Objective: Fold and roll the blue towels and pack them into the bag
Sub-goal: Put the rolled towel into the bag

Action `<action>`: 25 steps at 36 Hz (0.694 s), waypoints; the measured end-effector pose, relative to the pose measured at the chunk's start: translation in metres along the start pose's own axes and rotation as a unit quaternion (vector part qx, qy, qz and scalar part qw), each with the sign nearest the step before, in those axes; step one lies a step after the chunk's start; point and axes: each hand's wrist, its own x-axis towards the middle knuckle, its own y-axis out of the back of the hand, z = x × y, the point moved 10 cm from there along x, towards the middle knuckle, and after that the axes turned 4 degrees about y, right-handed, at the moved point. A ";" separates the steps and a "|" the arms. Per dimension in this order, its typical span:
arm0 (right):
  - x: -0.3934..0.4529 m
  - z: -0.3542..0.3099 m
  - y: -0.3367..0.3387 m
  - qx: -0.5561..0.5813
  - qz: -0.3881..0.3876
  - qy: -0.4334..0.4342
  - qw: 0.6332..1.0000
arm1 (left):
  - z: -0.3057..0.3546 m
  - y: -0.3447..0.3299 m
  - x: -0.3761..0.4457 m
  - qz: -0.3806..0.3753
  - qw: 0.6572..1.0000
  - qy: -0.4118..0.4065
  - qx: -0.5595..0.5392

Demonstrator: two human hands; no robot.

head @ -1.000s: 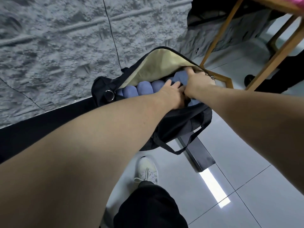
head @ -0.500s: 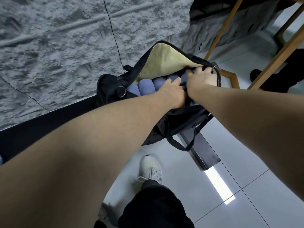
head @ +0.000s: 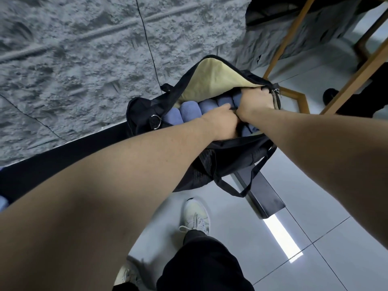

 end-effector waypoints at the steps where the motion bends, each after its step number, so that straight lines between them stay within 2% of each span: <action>1: 0.002 0.001 -0.001 0.027 -0.002 -0.004 1.000 | -0.006 0.004 -0.001 0.013 1.000 0.010 -0.014; 6: -0.005 0.006 -0.008 0.232 -0.073 -0.042 0.969 | -0.014 0.012 -0.009 0.038 0.996 0.025 -0.078; 9: -0.010 0.007 -0.004 0.284 -0.101 -0.044 0.952 | -0.012 0.016 -0.011 0.041 0.993 0.033 -0.105; 12: -0.023 0.012 -0.006 0.261 -0.137 -0.052 0.954 | -0.011 0.011 -0.008 0.020 0.992 0.035 -0.117; 16: -0.029 0.014 -0.004 0.113 -0.158 -0.030 0.981 | -0.004 0.009 -0.007 -0.006 0.995 0.007 -0.096; 18: -0.031 0.018 -0.005 0.075 -0.147 -0.036 0.986 | -0.002 0.007 -0.007 -0.010 0.997 0.001 -0.080; 25: -0.042 0.021 -0.015 0.097 -0.190 -0.030 0.977 | -0.001 0.001 -0.003 0.000 0.996 0.005 -0.084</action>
